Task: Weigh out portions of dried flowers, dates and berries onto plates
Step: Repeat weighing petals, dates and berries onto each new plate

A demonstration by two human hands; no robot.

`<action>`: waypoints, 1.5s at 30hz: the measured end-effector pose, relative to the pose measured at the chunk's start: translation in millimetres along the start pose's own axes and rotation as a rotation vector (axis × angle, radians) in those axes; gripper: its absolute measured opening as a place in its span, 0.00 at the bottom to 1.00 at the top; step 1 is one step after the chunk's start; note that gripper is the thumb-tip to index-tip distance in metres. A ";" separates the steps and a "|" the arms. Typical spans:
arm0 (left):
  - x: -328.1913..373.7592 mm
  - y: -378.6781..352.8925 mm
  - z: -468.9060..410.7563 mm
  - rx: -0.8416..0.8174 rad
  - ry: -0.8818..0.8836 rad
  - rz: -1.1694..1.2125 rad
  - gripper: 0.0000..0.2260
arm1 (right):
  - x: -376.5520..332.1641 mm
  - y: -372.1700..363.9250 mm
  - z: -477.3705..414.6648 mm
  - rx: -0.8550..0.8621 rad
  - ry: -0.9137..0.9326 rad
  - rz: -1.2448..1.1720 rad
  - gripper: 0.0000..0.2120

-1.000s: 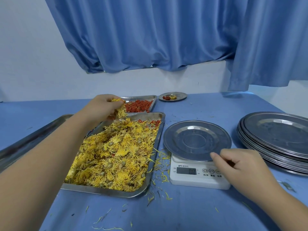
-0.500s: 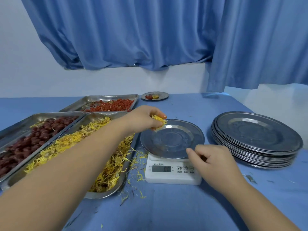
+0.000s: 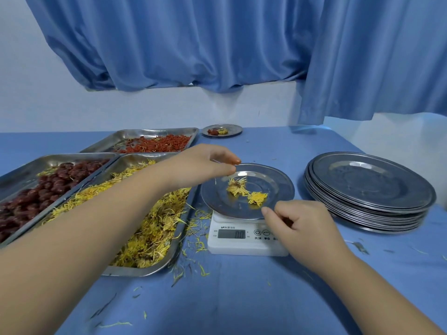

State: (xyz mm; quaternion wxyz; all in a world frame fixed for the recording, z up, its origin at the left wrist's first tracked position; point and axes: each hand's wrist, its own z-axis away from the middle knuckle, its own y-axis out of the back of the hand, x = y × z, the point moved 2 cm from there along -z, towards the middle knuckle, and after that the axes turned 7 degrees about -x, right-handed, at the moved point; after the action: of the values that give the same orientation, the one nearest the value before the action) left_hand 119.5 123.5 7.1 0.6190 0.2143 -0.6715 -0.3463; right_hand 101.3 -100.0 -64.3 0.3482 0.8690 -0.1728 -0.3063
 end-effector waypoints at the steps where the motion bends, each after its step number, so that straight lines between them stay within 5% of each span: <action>1: -5.1 2.7 5.0 0.024 -0.004 0.014 0.08 | -4.3 0.0 0.5 0.012 0.020 0.004 0.24; 14: -117.5 103.7 90.7 0.430 0.210 0.082 0.06 | -87.9 -67.9 -44.0 -0.032 0.154 0.070 0.08; 19: -181.9 163.3 130.8 0.637 0.406 0.050 0.06 | -83.1 -78.4 -36.2 -0.055 0.192 0.095 0.12; 22: -215.3 175.3 146.8 0.610 0.528 -0.064 0.08 | -83.9 -81.2 -37.2 -0.077 0.188 0.076 0.12; 29: -251.0 155.5 139.6 0.257 0.729 -0.361 0.20 | -83.7 -80.5 -37.8 -0.042 0.179 0.041 0.12; 36: -251.5 157.7 131.0 0.331 0.684 -0.342 0.22 | -79.7 -75.1 -38.0 -0.006 0.152 0.011 0.10; 45: -233.5 165.7 143.6 0.697 0.460 -0.058 0.09 | -80.2 -71.8 -36.7 0.022 0.123 -0.033 0.09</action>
State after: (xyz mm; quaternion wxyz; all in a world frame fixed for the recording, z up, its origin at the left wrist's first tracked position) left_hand 35.3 430.2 -30.5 0.6333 0.5017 -0.5863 -0.0589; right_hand 71.2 9.6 -61.4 0.3432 0.8927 -0.1400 -0.2562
